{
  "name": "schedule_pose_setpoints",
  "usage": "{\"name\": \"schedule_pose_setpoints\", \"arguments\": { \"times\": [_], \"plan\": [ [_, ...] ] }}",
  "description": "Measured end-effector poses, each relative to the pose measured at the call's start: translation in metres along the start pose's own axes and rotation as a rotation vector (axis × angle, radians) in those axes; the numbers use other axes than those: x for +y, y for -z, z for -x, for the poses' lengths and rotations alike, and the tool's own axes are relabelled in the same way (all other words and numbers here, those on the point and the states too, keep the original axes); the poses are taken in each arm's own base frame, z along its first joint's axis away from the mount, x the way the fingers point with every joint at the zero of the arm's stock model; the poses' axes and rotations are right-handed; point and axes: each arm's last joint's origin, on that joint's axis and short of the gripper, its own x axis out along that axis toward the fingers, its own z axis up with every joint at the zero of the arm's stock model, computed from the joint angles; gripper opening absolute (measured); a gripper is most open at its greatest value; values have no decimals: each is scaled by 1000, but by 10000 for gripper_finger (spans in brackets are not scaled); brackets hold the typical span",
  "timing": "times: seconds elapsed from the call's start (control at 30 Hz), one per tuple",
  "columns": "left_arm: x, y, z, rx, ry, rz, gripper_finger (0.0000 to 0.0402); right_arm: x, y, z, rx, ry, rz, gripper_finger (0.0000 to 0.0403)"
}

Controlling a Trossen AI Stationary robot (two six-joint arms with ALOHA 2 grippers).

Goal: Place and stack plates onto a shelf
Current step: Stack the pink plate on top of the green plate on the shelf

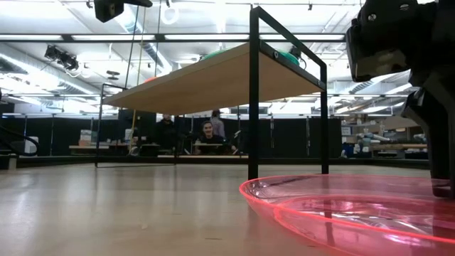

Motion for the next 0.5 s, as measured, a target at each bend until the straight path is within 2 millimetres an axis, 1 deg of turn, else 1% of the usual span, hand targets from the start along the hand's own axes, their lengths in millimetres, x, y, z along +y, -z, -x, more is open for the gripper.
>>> {"name": "schedule_pose_setpoints", "arguments": {
  "times": [0.17, 0.27, 0.37, 0.5],
  "plan": [
    [0, 0, 0, 0, 0, 0, 137, 0, 0, 0, 1, -1, 1, 162],
    [0, 0, 0, 0, 0, 1, 137, 0, 0, 0, 2, 0, 2, 155],
    [0, 0, 0, 0, 0, 1, 137, -1, 0, 0, 5, 3, 2, 141],
    [0, 0, 0, 0, 0, 1, 137, 0, 0, 0, 5, -1, 2, 111]
  ]
}}
